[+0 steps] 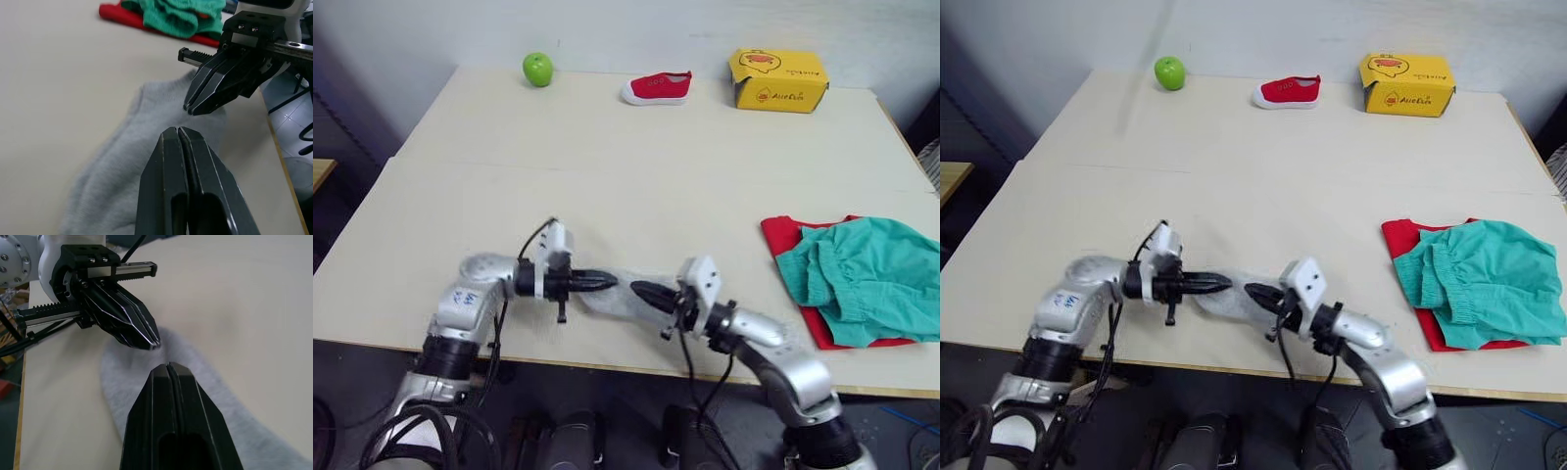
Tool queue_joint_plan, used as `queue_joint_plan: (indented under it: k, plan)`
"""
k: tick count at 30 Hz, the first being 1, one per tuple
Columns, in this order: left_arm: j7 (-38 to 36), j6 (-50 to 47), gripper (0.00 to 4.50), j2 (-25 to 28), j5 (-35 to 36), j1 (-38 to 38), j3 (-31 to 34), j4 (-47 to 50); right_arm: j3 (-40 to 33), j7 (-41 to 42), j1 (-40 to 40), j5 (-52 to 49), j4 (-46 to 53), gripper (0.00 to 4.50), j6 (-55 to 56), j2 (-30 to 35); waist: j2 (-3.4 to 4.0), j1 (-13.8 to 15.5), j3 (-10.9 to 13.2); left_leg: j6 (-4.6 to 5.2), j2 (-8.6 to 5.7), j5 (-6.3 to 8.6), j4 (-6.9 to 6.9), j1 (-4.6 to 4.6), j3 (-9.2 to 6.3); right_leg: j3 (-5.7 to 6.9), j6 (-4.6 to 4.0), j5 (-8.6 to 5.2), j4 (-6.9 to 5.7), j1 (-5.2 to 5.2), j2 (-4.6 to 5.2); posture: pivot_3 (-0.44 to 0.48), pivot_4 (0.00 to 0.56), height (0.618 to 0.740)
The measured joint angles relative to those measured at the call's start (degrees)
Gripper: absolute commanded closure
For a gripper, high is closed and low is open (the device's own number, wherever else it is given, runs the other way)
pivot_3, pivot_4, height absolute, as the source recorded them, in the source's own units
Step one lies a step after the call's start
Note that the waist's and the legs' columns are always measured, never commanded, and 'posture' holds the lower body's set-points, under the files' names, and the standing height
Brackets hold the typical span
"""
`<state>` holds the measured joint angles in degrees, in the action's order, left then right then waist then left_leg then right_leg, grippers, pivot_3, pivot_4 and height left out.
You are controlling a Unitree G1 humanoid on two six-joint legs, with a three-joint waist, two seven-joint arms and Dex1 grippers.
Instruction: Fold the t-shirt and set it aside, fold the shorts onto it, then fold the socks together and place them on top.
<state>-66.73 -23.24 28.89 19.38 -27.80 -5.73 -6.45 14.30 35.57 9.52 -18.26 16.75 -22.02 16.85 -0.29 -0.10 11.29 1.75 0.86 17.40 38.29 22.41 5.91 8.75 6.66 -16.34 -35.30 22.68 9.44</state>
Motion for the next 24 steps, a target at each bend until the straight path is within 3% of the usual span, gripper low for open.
queue_joint_plan:
  k: [5, 9, 16, 19, 24]
  plan:
    - [7.3, 1.3, 4.46, -1.3, -4.8, 1.7, -1.6, -1.0, 0.6, -1.3, -2.9, 4.2, -3.9, 4.49, 6.7, -0.2, -0.02, 0.0, 0.0, 0.01, 0.01, 0.00, -0.01, -0.06, -0.01, -0.01, 0.00, 0.00, -0.01, -0.05, 0.02, 0.000, 0.150, 0.740]
    - [9.8, 3.3, 4.46, -2.3, -4.9, 3.3, -1.3, -0.5, -5.1, -1.5, -4.2, 3.2, -5.8, 4.49, 8.2, 1.5, -0.07, 0.0, -0.1, 0.02, 0.04, 0.01, -0.01, -0.21, -0.02, -0.02, 0.00, 0.00, -0.01, -0.20, 0.04, 0.000, 0.150, 0.740]
    - [8.5, 3.7, 4.46, -1.7, -0.1, 6.2, 3.6, -0.4, -13.2, 4.1, -6.1, -2.9, -6.4, 4.49, 6.5, 7.1, -0.05, -0.4, 0.0, -0.04, 0.13, 0.01, -0.08, -0.23, 0.01, 0.00, -0.01, -0.01, -0.05, -0.13, 0.01, 0.000, 0.150, 0.740]
    - [8.2, -0.8, 4.46, -1.4, 7.5, 6.1, 9.4, 2.0, -13.3, 6.6, -4.5, -5.1, -5.8, 4.49, 5.6, 7.3, -0.05, -0.4, 0.0, -0.04, 0.15, 0.00, -0.07, -0.20, -0.02, 0.01, -0.01, -0.01, -0.05, -0.11, 0.01, 0.000, 0.150, 0.740]
    - [10.6, -18.6, 3.24, 8.4, 17.0, 5.5, 17.0, 6.2, -8.2, 11.4, 0.1, -4.6, -3.2, 4.50, 5.5, 7.6, -0.05, -0.6, 0.0, -0.06, 0.11, 0.00, -0.11, -0.23, -0.05, 0.03, -0.03, -0.02, -0.05, -0.13, 0.00, 0.000, 0.150, 0.740]
